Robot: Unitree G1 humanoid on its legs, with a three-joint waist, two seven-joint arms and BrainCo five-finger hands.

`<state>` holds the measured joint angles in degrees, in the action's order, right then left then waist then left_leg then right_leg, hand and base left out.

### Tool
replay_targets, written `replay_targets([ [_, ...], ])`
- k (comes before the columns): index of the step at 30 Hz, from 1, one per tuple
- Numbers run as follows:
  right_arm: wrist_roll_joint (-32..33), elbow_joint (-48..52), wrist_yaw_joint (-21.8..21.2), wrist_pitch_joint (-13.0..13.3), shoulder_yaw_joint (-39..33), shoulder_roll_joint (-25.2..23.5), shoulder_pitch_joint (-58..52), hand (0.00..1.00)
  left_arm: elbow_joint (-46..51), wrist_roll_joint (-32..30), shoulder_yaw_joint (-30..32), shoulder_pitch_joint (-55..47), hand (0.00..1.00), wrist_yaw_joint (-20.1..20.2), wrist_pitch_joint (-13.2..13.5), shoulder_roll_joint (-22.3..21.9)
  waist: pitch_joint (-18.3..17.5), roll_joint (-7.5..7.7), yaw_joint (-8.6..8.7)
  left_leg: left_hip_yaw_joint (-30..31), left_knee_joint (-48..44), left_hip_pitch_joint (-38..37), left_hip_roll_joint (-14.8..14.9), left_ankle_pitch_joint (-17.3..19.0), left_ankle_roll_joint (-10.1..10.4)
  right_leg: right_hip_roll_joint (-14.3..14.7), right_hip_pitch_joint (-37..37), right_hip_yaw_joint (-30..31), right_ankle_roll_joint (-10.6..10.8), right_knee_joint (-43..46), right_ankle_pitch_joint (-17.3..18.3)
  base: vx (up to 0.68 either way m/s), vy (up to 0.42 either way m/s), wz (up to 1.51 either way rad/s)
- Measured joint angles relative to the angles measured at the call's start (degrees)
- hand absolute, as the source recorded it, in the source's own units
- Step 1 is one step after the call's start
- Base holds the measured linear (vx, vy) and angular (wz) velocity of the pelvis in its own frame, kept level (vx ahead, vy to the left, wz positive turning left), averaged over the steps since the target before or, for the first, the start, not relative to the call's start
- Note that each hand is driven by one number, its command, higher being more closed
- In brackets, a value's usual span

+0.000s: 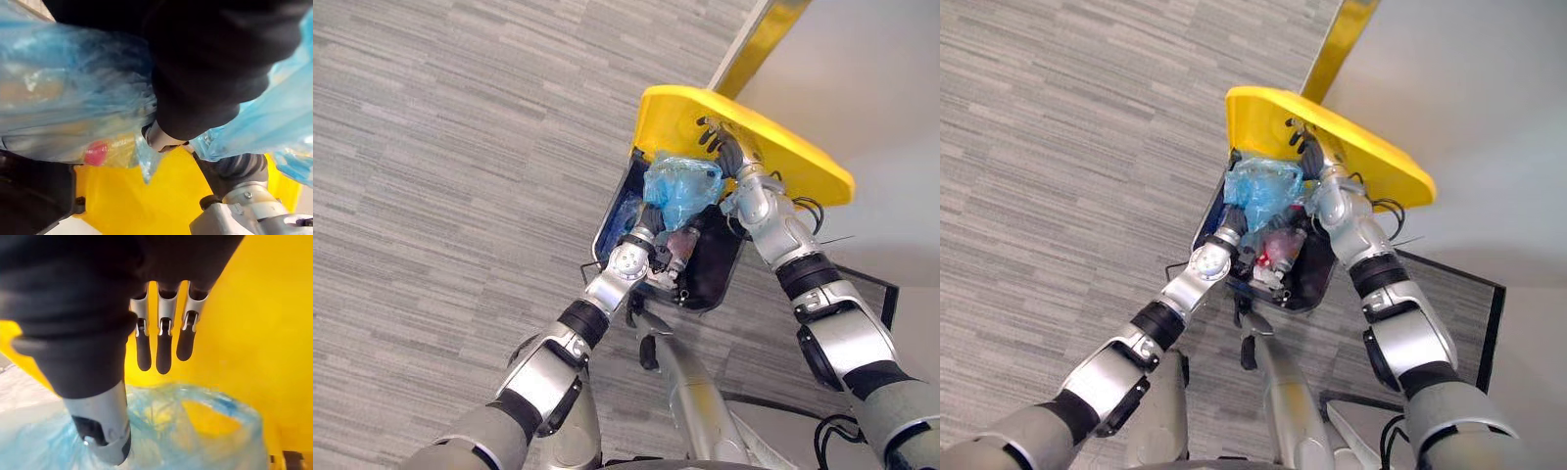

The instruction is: Gather rubbish on tea table into small bin, then transfer packed bag to large trash can.

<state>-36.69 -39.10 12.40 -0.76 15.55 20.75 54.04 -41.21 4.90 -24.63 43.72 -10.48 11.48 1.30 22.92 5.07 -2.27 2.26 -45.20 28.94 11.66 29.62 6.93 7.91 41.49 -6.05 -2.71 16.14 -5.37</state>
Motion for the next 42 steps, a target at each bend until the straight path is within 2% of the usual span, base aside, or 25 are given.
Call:
replay_targets([
  [5, -1.46, 3.20, 1.44, -0.41, 0.80, -0.08, -1.97, 0.00, -0.27, -0.90, 0.72, 0.01, 1.00, -0.90, 0.01, -0.01, 0.00, -0.01, 0.03, -0.93, -0.21, 0.47, 0.01, 0.32, -0.57, 0.08, 1.10, 0.69, 0.10, 0.64, 0.07, 0.01, 0.020, -0.08],
  [10, -1.79, 6.86, 2.03, 0.31, 3.03, -0.24, -3.38, 0.00, -4.34, -2.72, 3.89, 0.09, 1.00, -0.92, -0.05, -0.53, 0.08, -0.13, 1.41, -2.23, -1.99, 1.83, 0.22, 1.47, -1.22, 0.50, 2.61, 1.80, 0.23, 1.21, 0.01, -0.01, 0.038, -0.18],
  [16, -1.48, 8.73, 2.42, 0.46, 4.01, -1.19, -3.42, 0.00, -8.22, -7.66, 7.12, 0.67, 1.00, -0.77, -1.41, -0.52, 0.44, -0.56, 1.81, -4.12, -3.45, 3.36, 0.51, 2.58, -2.00, 1.19, 4.92, 3.73, 0.51, 1.87, -0.29, -0.01, 0.039, -0.21],
  [17, -1.03, 9.40, 2.43, 0.53, 4.39, -1.26, -3.40, 0.00, -9.11, -8.53, 7.80, 0.97, 0.00, -0.76, -1.99, -0.50, 0.55, -0.69, 1.90, -4.42, -3.43, 3.36, 0.51, 2.67, -2.14, 1.24, 5.06, 3.95, 0.51, 1.87, -0.29, 0.01, 0.036, -0.11],
  [22, 0.20, 11.89, 2.45, 1.66, 5.07, -1.28, -3.41, 0.00, -10.28, -12.04, 12.03, 1.42, 0.00, -0.68, -2.77, -0.38, 0.55, -0.69, 2.25, -5.44, -3.90, 4.11, 0.89, 3.39, -2.54, 1.67, 6.16, 4.71, 0.50, 2.07, -0.30, 0.01, 0.033, -0.12],
  [33, 1.38, 14.35, 2.39, 2.71, 5.00, -1.20, -3.40, 0.00, -11.31, -19.85, 14.13, 1.40, 0.00, 0.75, -5.05, -0.58, 0.55, -0.69, 3.12, -5.76, -3.70, 4.44, 0.92, 3.51, -2.48, 1.46, 6.70, 4.67, 0.48, 2.35, -0.28, 0.00, 0.009, 0.00],
  [38, 1.39, 18.15, 1.96, 2.85, 4.97, 0.00, -5.12, 0.00, -11.25, -20.85, 14.09, 1.05, 0.00, 1.67, -5.16, -0.57, 0.50, -0.74, 3.15, -5.80, -3.91, 4.18, 1.07, 3.48, -2.47, 1.11, 6.28, 4.22, 0.48, 2.54, -0.28, -0.02, -0.004, 0.07],
  [42, 2.40, 22.07, 0.94, 2.80, 4.78, -0.01, -9.80, 0.00, -9.83, -20.19, 13.88, -1.87, 0.00, 1.67, -5.06, -0.50, 0.35, -0.85, 2.89, -6.09, -2.74, 0.98, 1.26, 3.24, -2.16, 1.07, 3.52, 3.96, 0.29, 2.52, -0.14, -0.01, 0.002, 0.06],
])
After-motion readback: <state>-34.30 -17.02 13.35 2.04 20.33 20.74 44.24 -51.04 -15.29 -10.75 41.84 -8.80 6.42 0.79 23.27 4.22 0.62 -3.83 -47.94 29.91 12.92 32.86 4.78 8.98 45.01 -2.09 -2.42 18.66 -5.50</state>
